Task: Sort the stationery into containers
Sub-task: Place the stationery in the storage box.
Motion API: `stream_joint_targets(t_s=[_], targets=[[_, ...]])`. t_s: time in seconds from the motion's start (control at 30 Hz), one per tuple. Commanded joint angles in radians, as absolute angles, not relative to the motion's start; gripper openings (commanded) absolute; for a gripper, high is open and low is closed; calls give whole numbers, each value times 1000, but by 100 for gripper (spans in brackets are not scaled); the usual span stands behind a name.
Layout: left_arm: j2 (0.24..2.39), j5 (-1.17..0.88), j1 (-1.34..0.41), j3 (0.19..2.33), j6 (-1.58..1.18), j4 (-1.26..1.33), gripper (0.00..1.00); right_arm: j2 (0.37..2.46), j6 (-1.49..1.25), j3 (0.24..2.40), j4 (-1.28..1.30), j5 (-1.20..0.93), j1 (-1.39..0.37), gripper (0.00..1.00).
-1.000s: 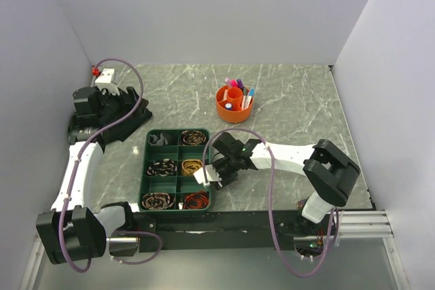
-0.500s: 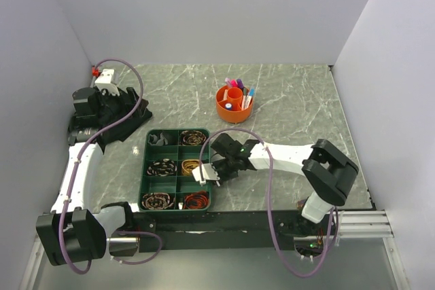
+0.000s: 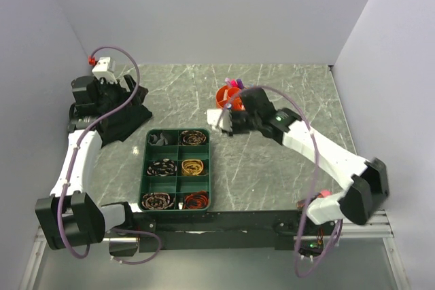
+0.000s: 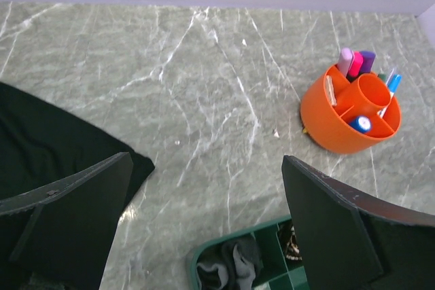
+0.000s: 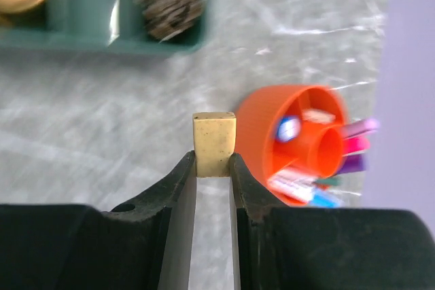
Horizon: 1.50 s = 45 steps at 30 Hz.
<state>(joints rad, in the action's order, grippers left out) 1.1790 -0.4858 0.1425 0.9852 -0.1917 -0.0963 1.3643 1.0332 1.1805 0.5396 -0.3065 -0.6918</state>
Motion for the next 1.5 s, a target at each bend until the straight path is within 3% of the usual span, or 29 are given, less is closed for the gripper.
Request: stream_joint_targets(t_s=[0.0, 0.23, 0.33, 1.07, 1.17, 1.3, 1.47], targets=[[1218, -515, 140, 1078, -216, -72, 99, 1579, 838, 1389, 399, -195, -678, 16], [1249, -506, 138, 1112, -202, -81, 99, 1856, 790, 1771, 425, -129, -623, 16], [1252, -502, 137, 1101, -202, -78, 99, 1919, 834, 1830, 463, -124, -597, 16], [1275, -489, 146, 1078, -201, -58, 99, 2089, 1000, 1919, 620, -98, -546, 22], [1278, -491, 147, 1081, -202, -60, 99, 2102, 994, 1921, 606, -65, -546, 27], [1279, -488, 147, 1078, -198, -58, 99, 2103, 986, 1911, 583, -35, -545, 42], [1282, -492, 147, 1075, -204, -51, 99, 2082, 977, 1888, 558, -12, -546, 47]])
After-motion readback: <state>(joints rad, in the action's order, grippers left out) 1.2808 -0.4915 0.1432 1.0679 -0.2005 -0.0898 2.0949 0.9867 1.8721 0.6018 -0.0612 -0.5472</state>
